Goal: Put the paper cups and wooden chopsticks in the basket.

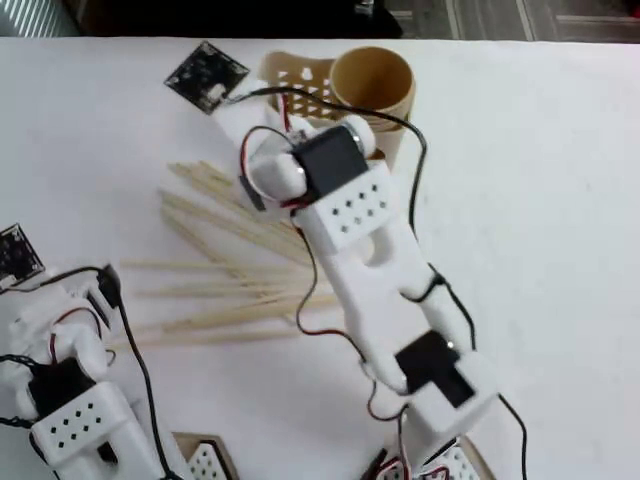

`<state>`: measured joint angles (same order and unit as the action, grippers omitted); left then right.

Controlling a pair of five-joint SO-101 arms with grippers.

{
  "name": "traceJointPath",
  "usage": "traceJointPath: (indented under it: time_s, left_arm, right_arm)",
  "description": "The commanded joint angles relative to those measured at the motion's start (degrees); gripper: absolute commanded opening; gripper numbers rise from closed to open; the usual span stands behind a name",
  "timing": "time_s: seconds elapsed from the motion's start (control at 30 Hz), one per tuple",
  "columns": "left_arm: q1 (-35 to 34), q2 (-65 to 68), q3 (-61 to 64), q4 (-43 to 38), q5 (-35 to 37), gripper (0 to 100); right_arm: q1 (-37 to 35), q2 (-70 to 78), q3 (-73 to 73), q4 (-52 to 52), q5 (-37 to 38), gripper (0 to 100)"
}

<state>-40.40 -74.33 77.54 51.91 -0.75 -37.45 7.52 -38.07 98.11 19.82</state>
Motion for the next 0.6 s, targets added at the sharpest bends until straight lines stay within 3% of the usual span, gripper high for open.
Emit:
traceJointPath:
  time_s: [0.0, 0.2, 0.33, 0.43, 0.57]
  left_arm:
    - [0.0, -1.6, -0.4, -1.2, -0.6, 30]
    - [3.0, -1.6, -0.4, -1.1, -0.6, 30]
    - [3.0, -1.6, -0.4, -0.9, -0.6, 30]
    - [3.0, -1.6, -0.4, -1.0, -0.6, 30]
    - [3.0, -1.6, -0.4, -1.1, -0.6, 30]
  right_arm:
    - [0.8, -6.0, 1.3, 0.2, -0.5, 1.8]
    - [2.0, -9.2, 1.7, -4.7, -0.5, 1.8]
    - [1.1, -9.9, 1.8, -2.3, -0.5, 1.8]
    - [-1.0, -7.3, 5.6, 0.2, -0.5, 1.8]
    - [-2.6, -0.5, 13.1, -4.0, 0.1, 1.8]
